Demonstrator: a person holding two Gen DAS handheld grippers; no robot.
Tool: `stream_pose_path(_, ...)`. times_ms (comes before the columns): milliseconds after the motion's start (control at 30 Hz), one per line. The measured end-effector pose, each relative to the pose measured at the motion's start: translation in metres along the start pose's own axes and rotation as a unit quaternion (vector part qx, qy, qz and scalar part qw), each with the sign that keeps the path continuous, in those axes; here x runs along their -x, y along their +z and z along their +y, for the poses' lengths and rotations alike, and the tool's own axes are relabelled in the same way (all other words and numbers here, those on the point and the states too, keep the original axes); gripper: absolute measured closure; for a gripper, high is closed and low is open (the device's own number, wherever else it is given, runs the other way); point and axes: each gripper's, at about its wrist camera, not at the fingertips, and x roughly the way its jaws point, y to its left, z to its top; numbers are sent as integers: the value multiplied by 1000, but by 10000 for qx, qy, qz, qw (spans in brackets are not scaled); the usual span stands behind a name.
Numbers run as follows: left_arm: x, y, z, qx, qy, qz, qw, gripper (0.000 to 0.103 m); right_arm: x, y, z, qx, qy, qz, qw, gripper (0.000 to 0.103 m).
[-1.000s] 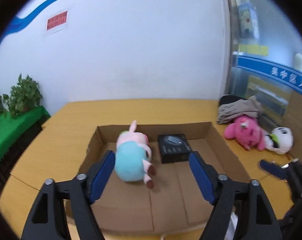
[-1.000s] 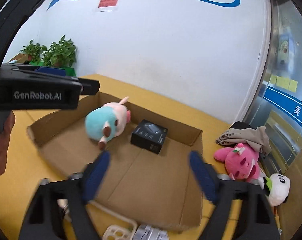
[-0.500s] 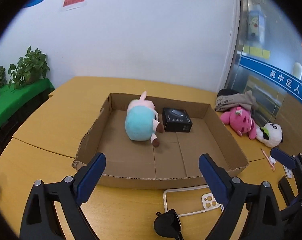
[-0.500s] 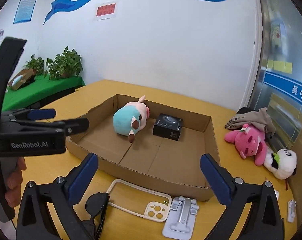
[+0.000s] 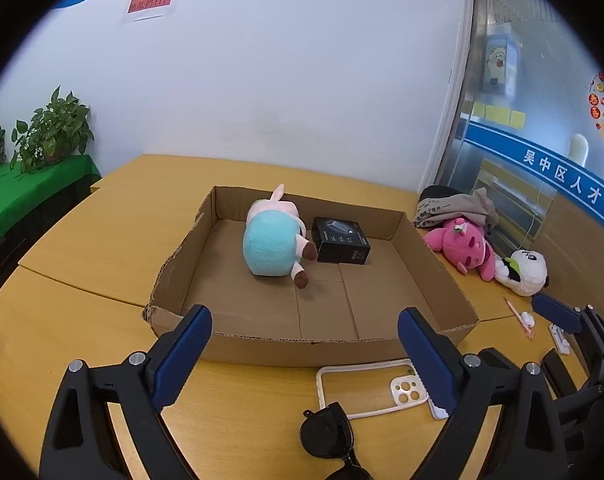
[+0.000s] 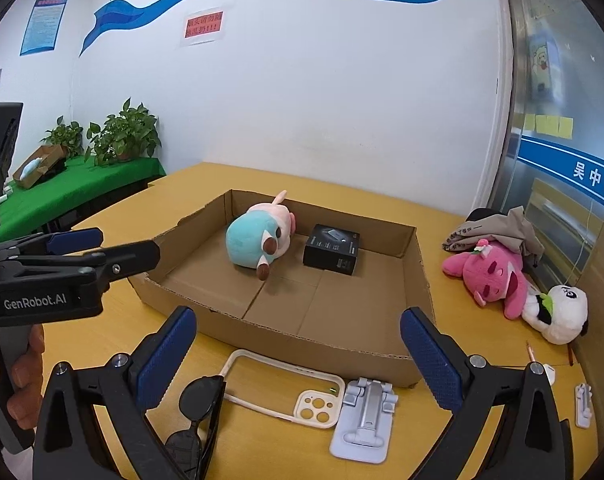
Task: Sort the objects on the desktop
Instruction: 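Withdraw both tools from the box toward the black sunglasses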
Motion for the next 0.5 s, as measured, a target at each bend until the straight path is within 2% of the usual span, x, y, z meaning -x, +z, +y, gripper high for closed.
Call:
stream_pose_path(133,5,-3,-4,-145,43,-120,9998,9,2,-1,-2,-11,41,41,10000,0)
stream_pose_path(367,-5,-8,-10,-258,26,122,9996,9,-4,-5,-11,-51,107,188,9998,0)
stream_pose_path(500,-18,-14,-9,-268,-107,371,9989,9,-21,-20,-37,-374,62,639,9972,0)
